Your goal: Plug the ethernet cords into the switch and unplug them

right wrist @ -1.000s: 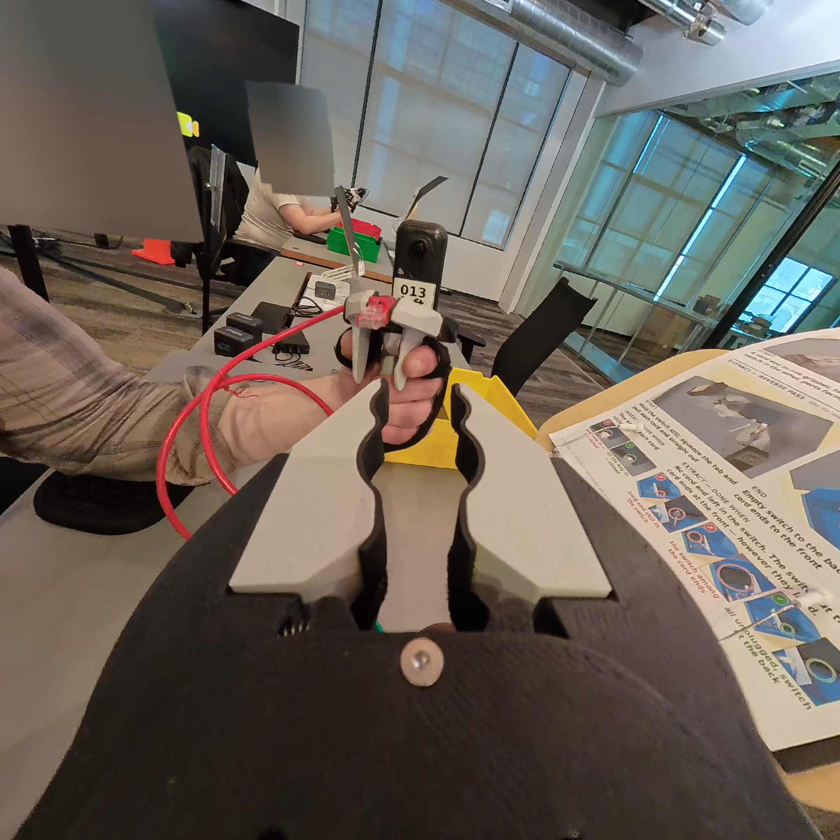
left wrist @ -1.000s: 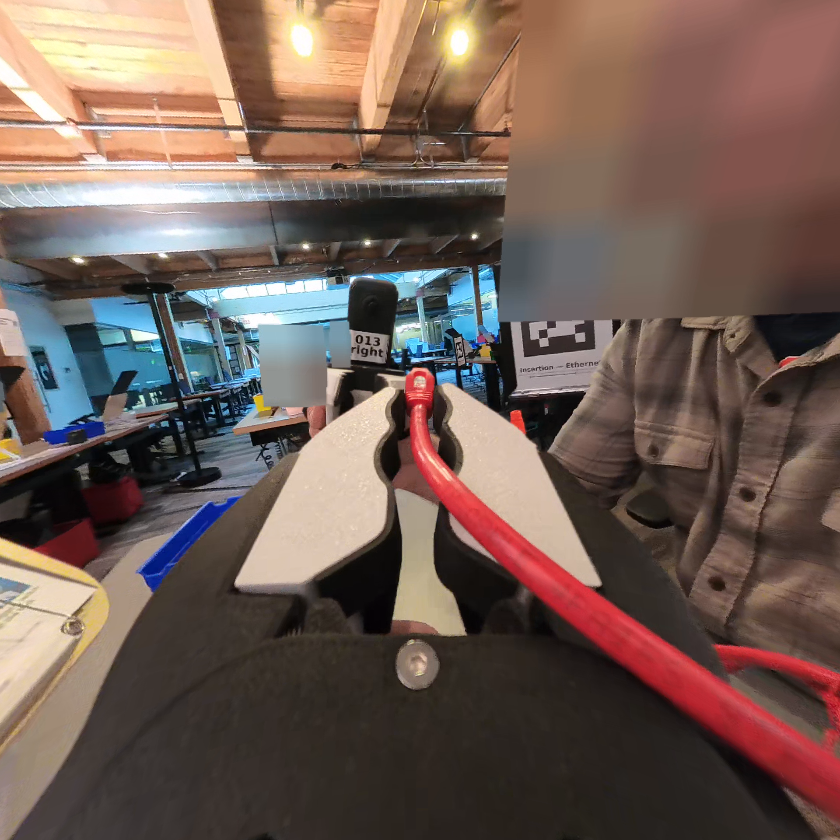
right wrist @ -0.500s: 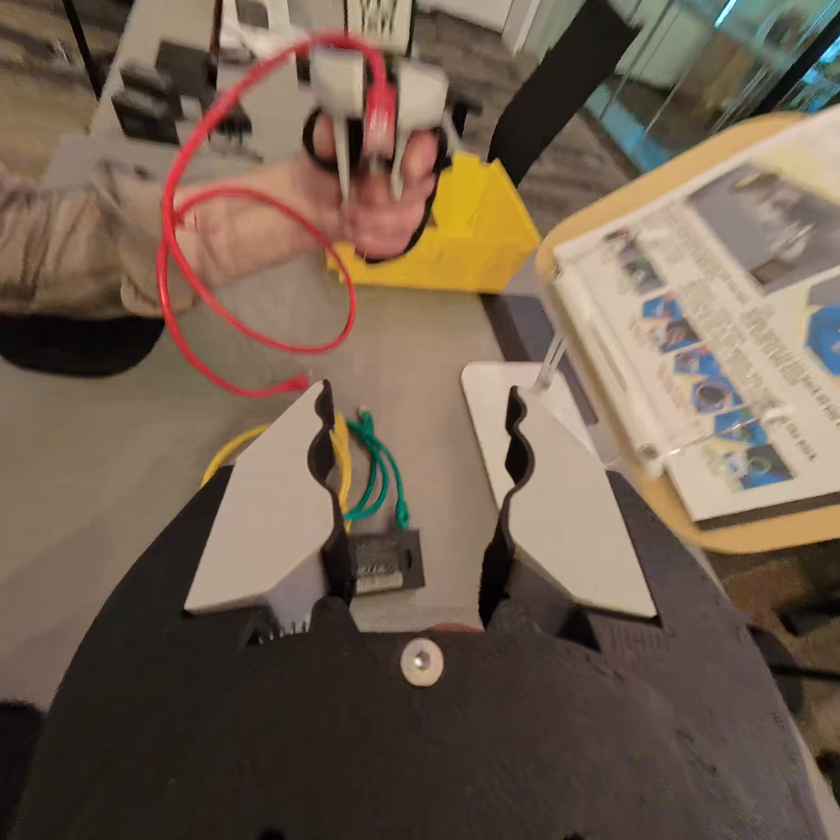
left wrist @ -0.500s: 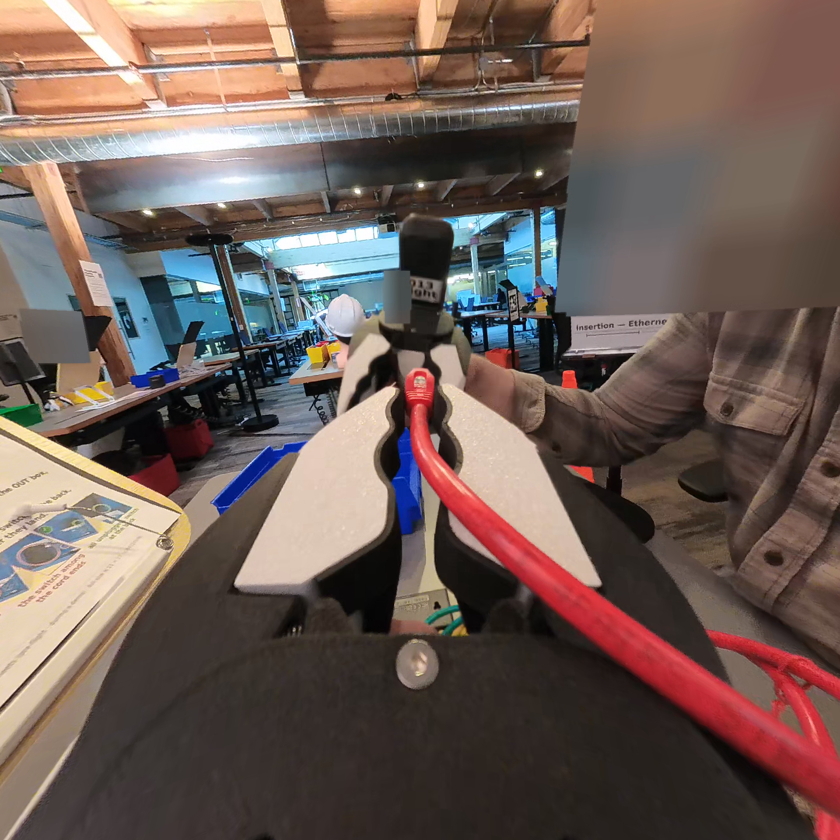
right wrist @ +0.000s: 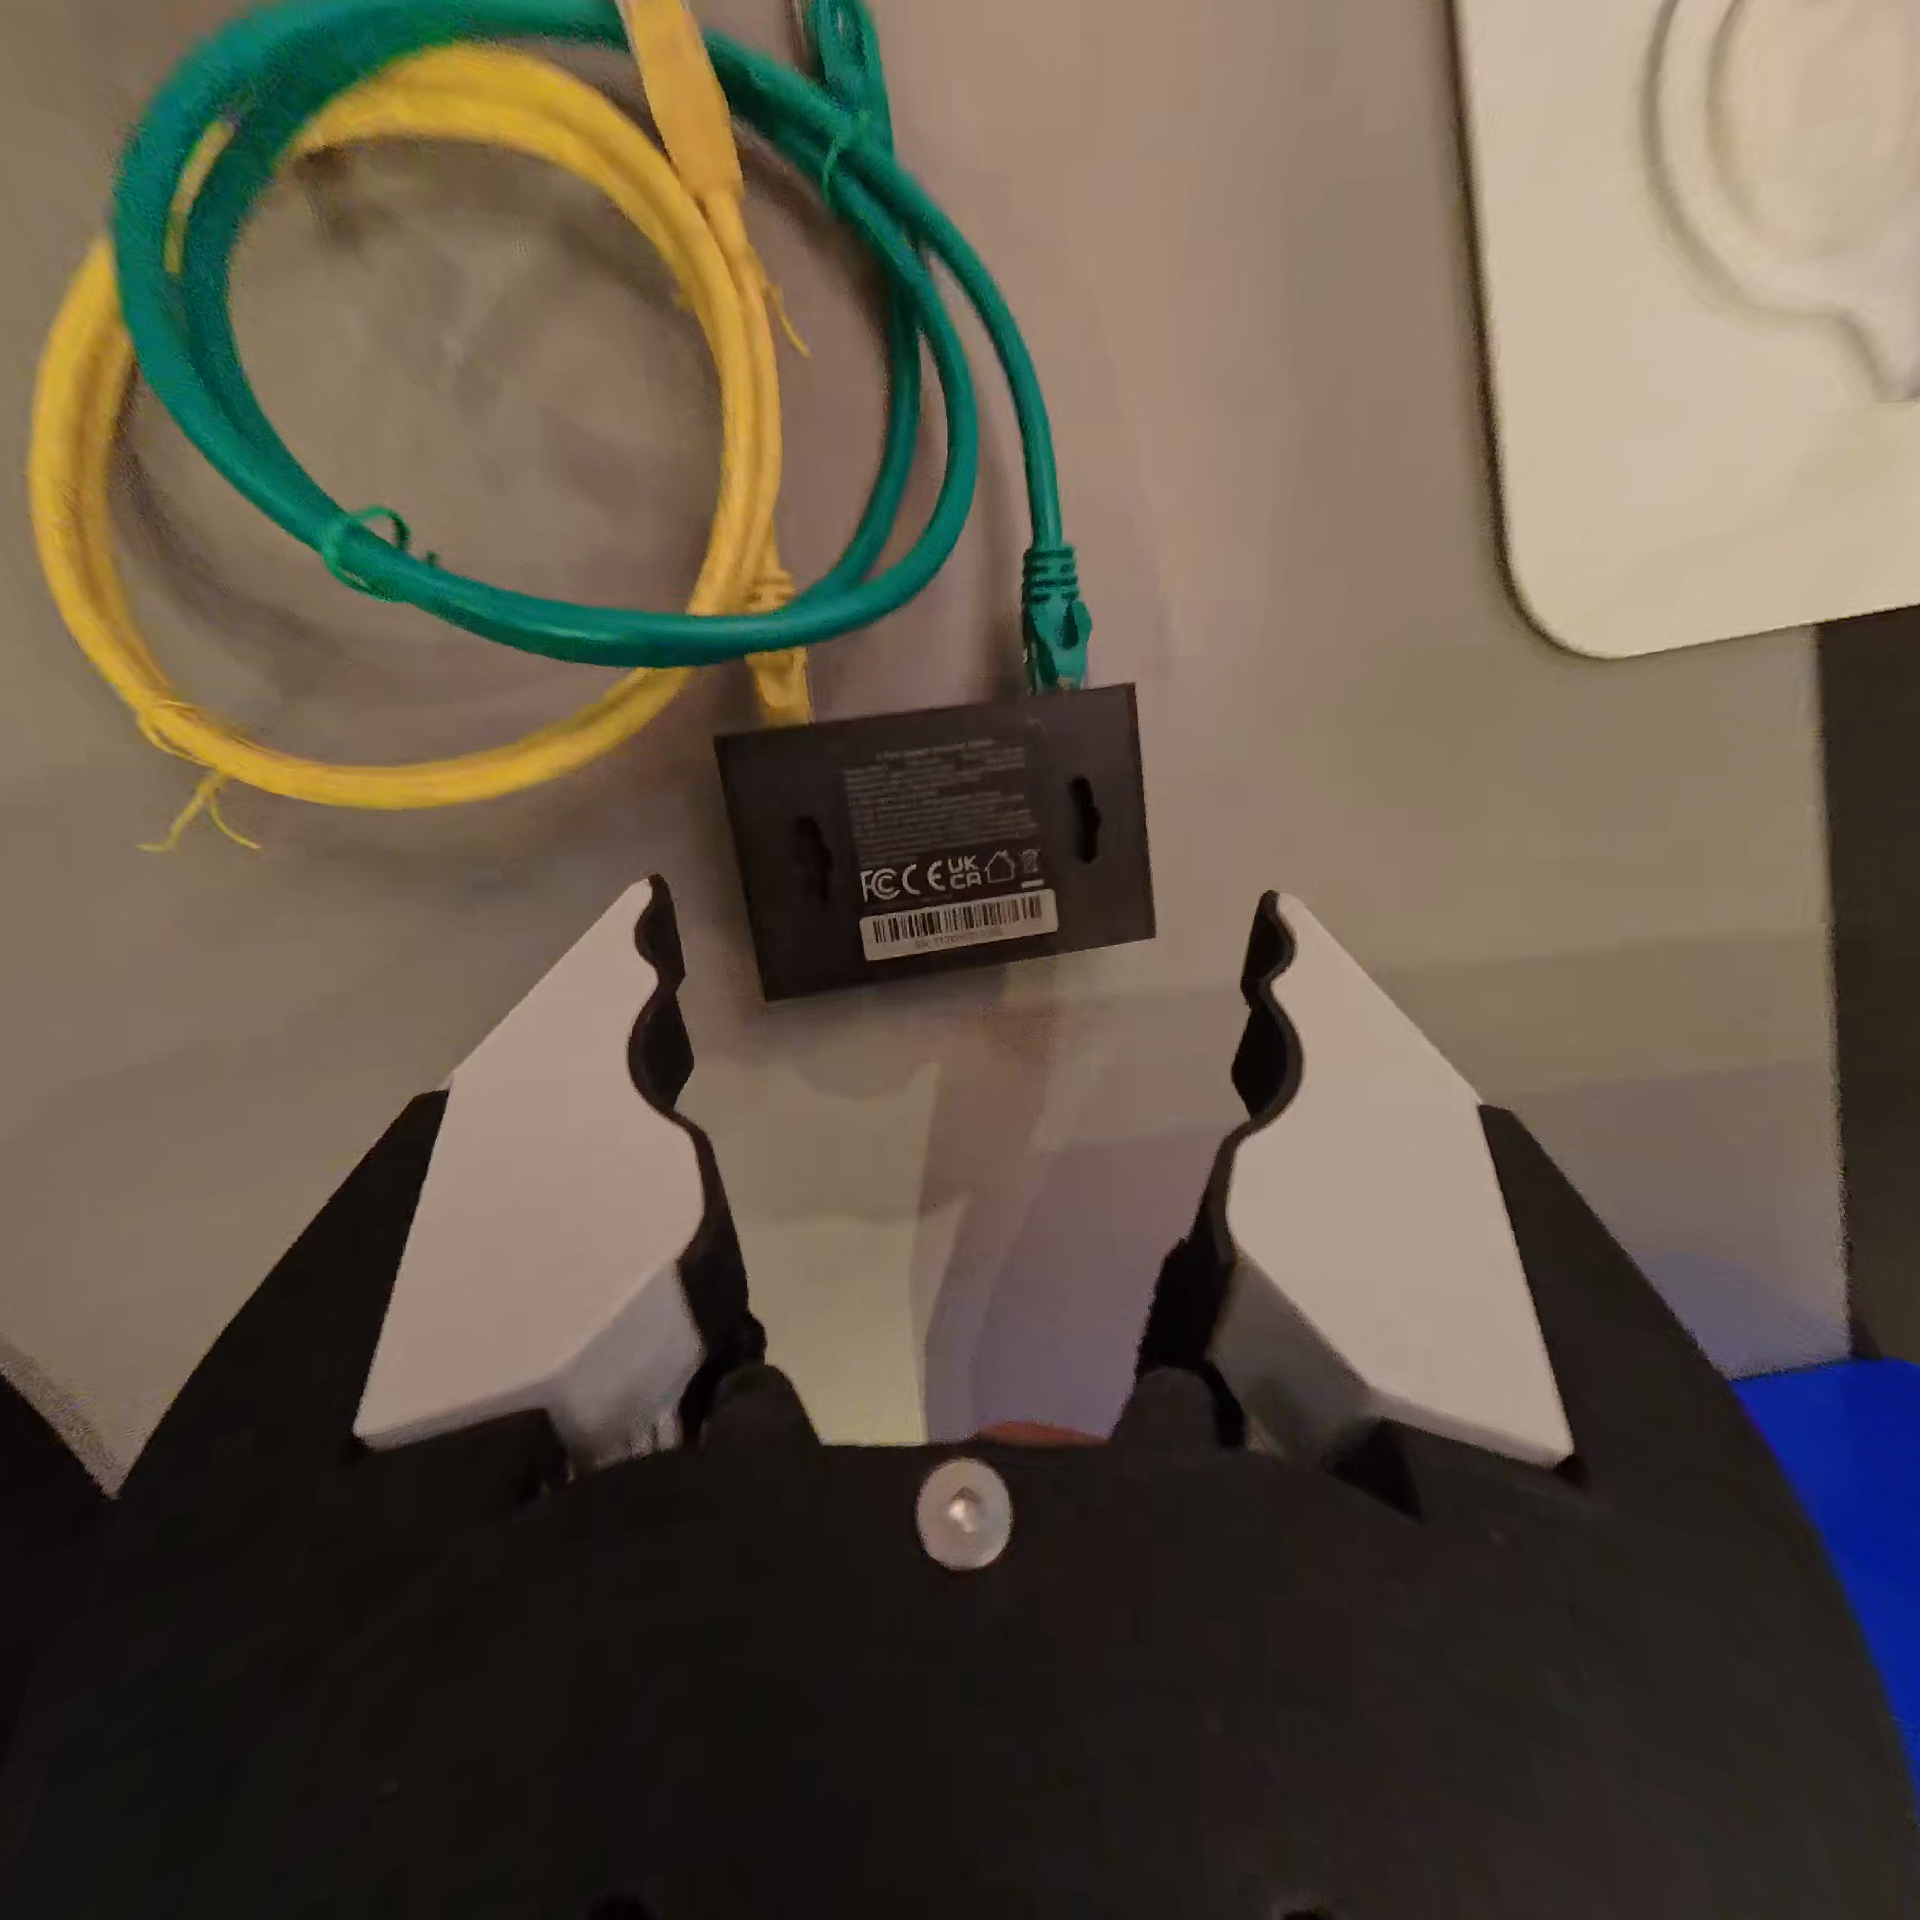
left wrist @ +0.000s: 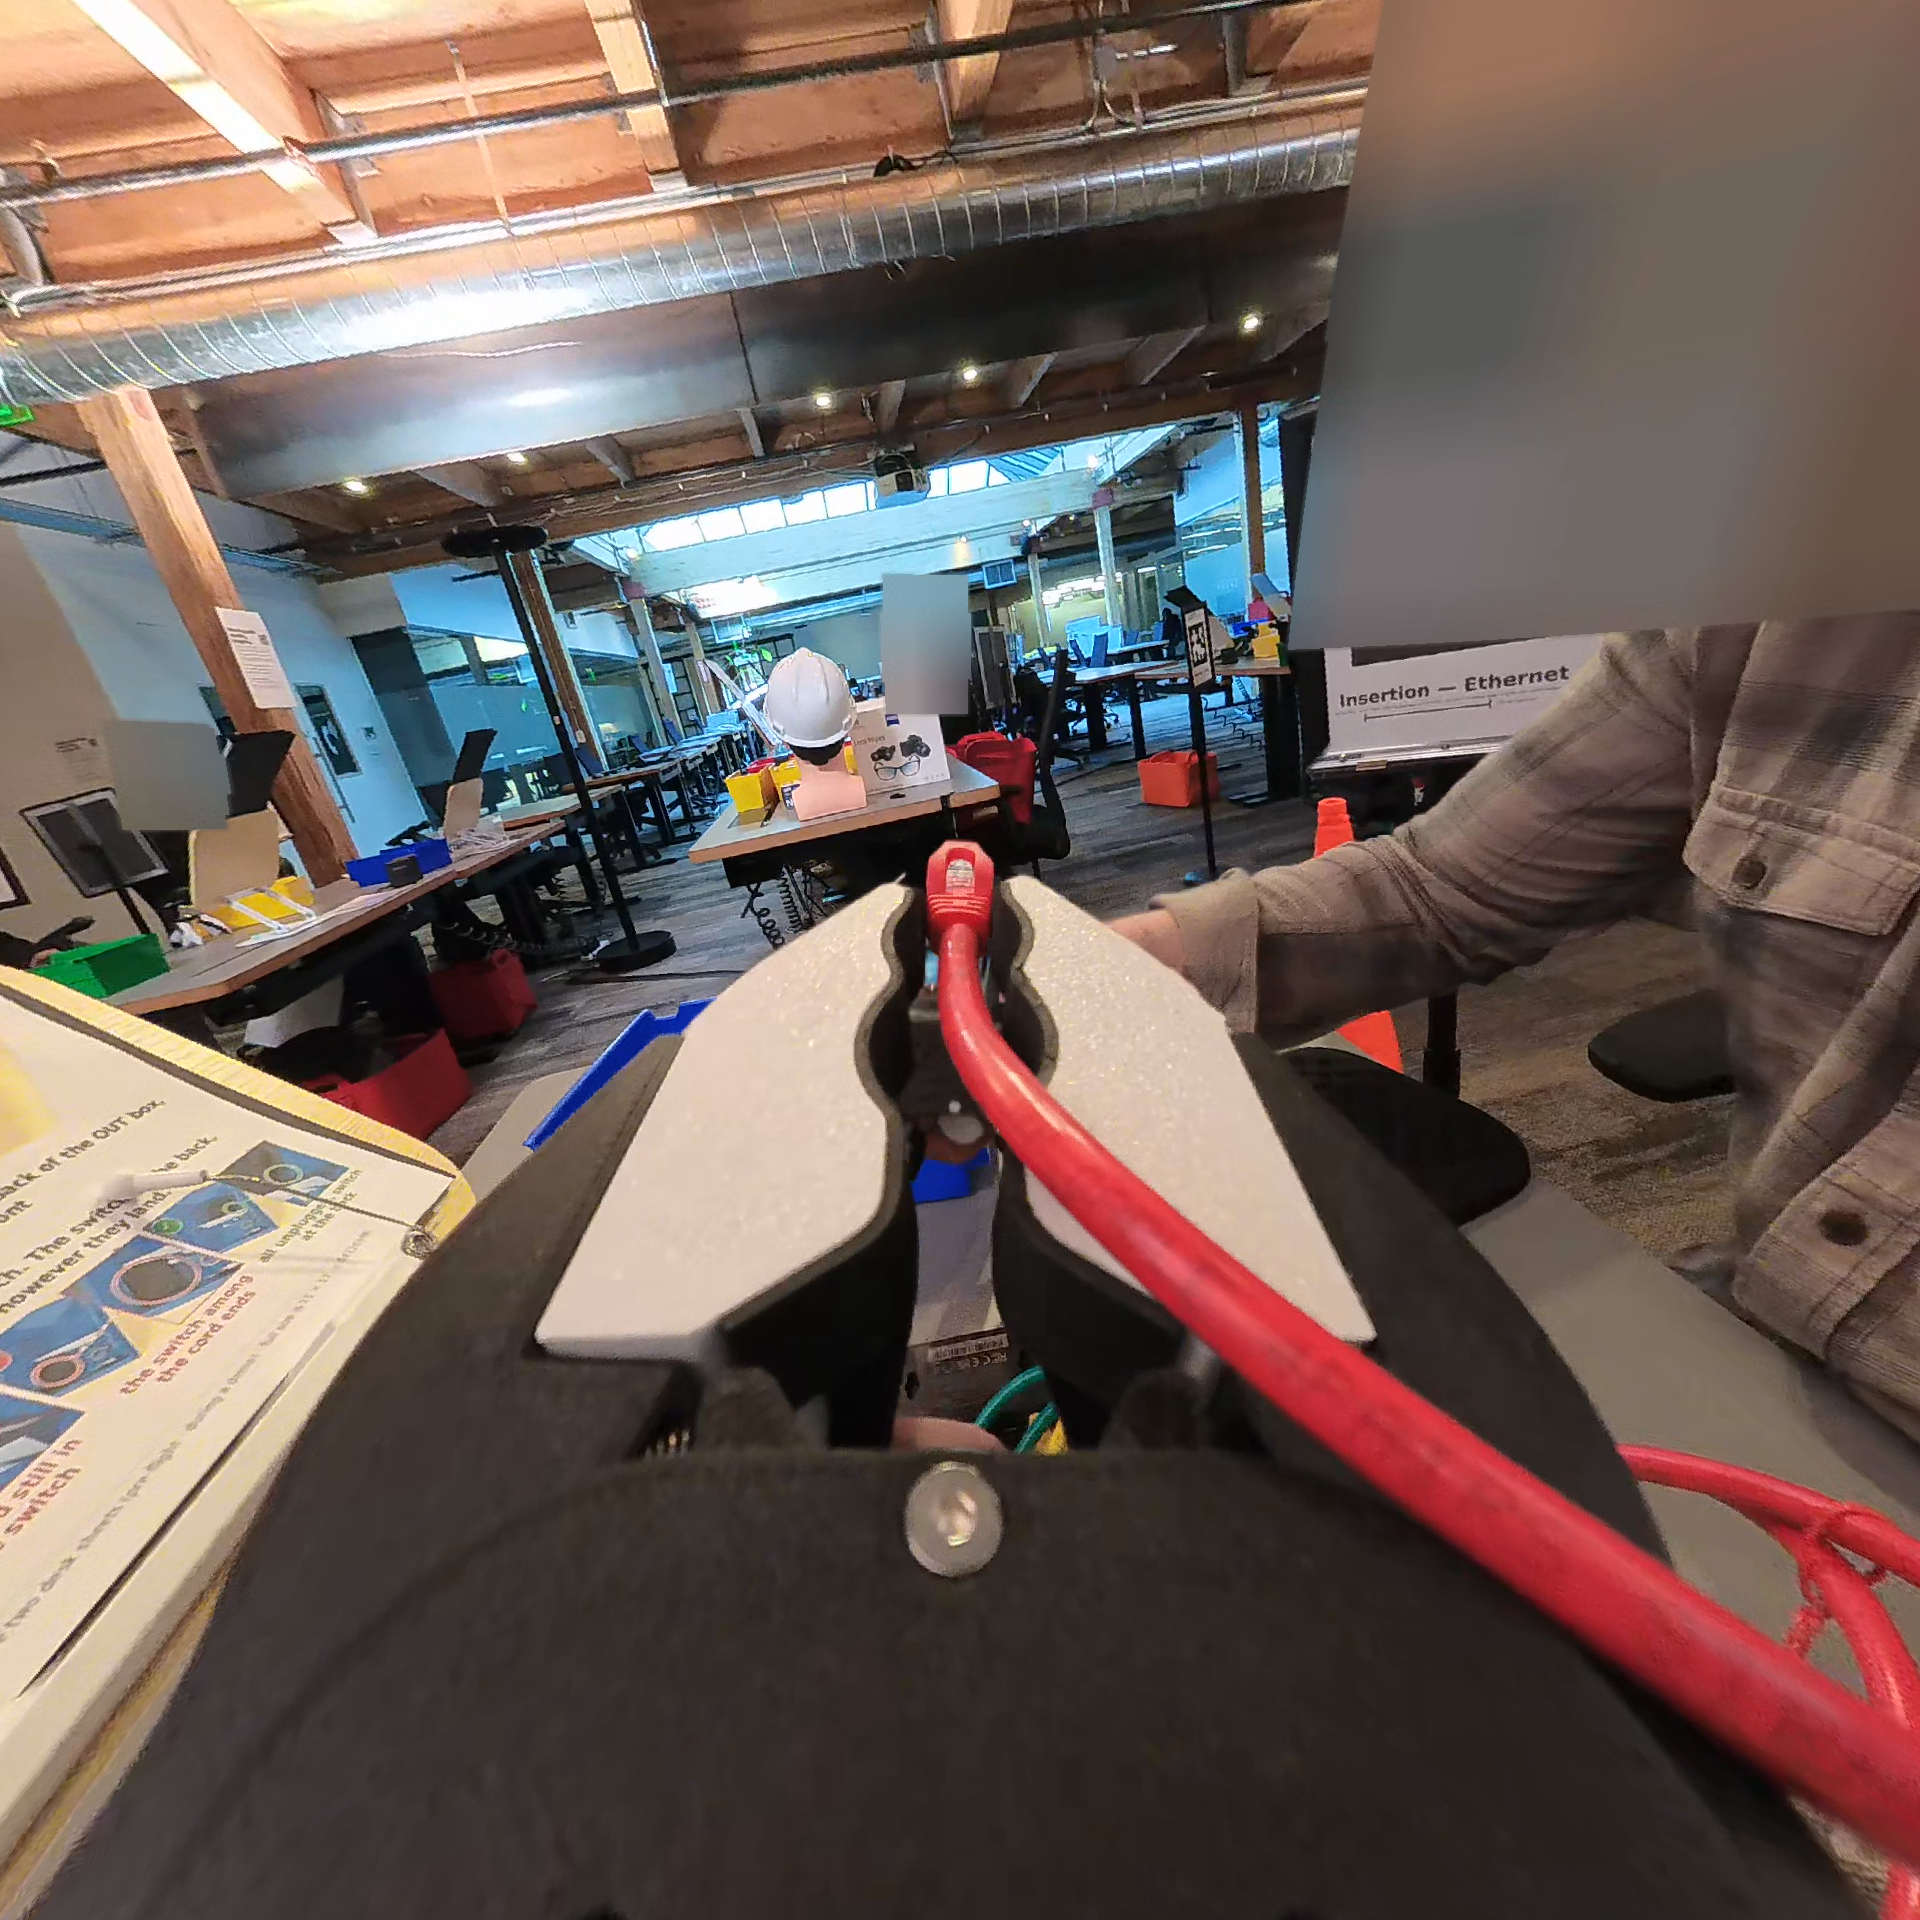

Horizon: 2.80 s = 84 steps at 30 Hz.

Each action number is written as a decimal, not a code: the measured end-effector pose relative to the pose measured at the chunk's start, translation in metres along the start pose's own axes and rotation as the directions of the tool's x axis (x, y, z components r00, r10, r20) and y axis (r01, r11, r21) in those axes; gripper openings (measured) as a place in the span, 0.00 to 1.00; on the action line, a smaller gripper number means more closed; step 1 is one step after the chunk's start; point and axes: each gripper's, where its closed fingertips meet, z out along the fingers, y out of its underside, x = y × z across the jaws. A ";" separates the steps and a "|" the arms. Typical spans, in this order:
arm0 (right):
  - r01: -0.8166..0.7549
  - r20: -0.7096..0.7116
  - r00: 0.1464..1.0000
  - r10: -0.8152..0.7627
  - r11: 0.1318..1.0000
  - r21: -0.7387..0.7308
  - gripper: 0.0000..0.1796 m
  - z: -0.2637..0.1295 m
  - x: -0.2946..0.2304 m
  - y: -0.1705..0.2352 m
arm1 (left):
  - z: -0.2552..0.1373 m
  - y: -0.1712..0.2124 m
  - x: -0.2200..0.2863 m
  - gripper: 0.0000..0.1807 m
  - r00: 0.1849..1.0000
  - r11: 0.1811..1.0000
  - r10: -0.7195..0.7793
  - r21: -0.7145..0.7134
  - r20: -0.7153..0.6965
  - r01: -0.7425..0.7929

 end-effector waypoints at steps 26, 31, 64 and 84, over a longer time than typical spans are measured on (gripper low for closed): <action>-0.001 0.085 0.996 0.007 0.997 -0.074 0.53 0.006 0.005 -0.009 | -0.003 0.004 -0.002 0.07 0.999 0.999 0.027 -0.046 0.028 -0.026; 0.015 0.091 0.996 -0.002 0.990 -0.139 0.53 0.009 0.000 -0.003 | 0.001 0.008 -0.002 0.07 0.999 0.997 0.028 -0.066 0.027 -0.026; -0.090 0.052 0.995 0.090 0.996 0.007 0.51 0.013 -0.023 -0.016 | 0.039 0.098 -0.013 0.07 0.999 0.919 -0.027 -0.393 0.030 0.036; -0.212 0.033 0.977 0.210 0.960 0.182 0.53 0.036 -0.035 0.001 | 0.040 0.201 -0.010 0.07 0.991 0.720 -0.131 -0.684 0.030 0.116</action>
